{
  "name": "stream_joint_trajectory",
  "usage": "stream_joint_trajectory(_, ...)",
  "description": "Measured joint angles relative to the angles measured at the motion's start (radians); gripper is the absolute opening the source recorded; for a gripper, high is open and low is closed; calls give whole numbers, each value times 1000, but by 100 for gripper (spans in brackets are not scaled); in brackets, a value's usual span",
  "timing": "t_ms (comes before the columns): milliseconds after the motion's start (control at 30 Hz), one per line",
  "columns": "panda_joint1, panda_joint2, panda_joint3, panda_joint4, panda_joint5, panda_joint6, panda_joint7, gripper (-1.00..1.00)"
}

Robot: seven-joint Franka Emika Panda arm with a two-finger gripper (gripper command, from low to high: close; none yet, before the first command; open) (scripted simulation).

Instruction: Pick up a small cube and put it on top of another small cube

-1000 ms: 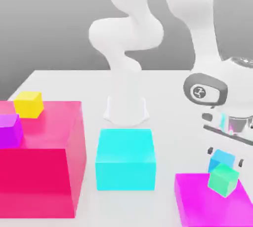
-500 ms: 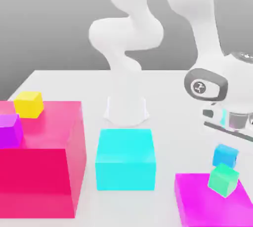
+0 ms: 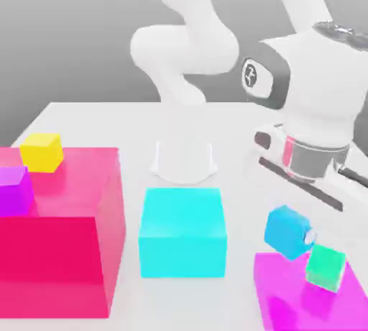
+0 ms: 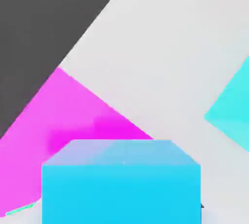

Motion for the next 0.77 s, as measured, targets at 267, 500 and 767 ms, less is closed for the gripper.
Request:
stream_joint_trajectory(267, -194, -211, -196, 5, 78, -197, -45, -100)
stream_joint_trajectory(500, -362, -396, -397, 7, 115, -365, -54, -100)
stream_joint_trajectory(767, -393, -372, -425, -94, 122, -235, -53, 100)
